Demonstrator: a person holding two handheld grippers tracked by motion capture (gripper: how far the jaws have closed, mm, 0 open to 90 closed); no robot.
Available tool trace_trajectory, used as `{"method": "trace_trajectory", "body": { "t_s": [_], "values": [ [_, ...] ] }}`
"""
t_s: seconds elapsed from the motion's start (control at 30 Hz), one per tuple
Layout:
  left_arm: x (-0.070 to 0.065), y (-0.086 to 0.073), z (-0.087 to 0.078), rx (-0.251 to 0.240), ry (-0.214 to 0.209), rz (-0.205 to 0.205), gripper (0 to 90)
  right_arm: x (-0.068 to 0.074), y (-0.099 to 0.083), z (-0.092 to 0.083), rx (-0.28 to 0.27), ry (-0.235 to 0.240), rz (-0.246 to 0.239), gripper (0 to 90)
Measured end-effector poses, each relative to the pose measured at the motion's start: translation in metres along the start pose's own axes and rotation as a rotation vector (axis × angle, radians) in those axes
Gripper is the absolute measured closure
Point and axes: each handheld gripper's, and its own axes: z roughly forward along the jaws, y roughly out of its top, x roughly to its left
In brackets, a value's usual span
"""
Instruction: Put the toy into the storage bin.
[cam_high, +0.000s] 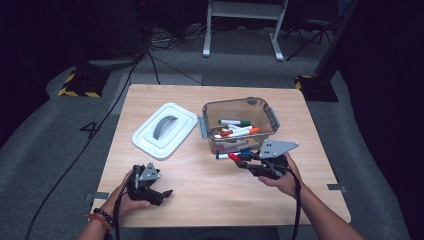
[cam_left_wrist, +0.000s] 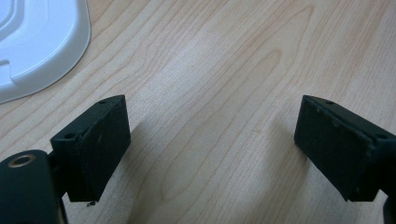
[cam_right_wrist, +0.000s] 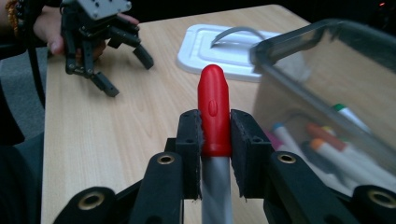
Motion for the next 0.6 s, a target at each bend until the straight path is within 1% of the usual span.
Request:
{"method": "trace_trajectory", "body": {
  "t_s": [0.17,0.23,0.33,0.43,0.5,0.6],
  "values": [
    [0.000,0.000,0.000,0.000,0.000,-0.001,11.1,-0.011,0.012,-0.024,-0.018,-0.034,-0.019,74.9],
    [0.000,0.000,0.000,0.000,0.003,-0.003,11.1,-0.019,0.021,-0.035,-0.034,-0.057,-0.027,74.9],
    [-0.001,0.000,0.000,0.000,0.004,-0.005,11.1,-0.028,0.031,-0.046,-0.051,-0.074,-0.026,74.9],
    [0.000,0.000,0.000,0.000,0.004,-0.005,11.1,-0.040,0.043,-0.053,-0.059,-0.092,-0.032,74.9],
    [-0.001,0.000,0.000,0.000,0.004,-0.005,11.1,-0.046,0.049,-0.054,-0.064,-0.091,-0.025,74.8],
    [-0.001,0.000,0.000,0.000,0.004,-0.004,11.1,-0.055,0.057,-0.054,-0.064,-0.107,-0.033,74.9]
  ]
}}
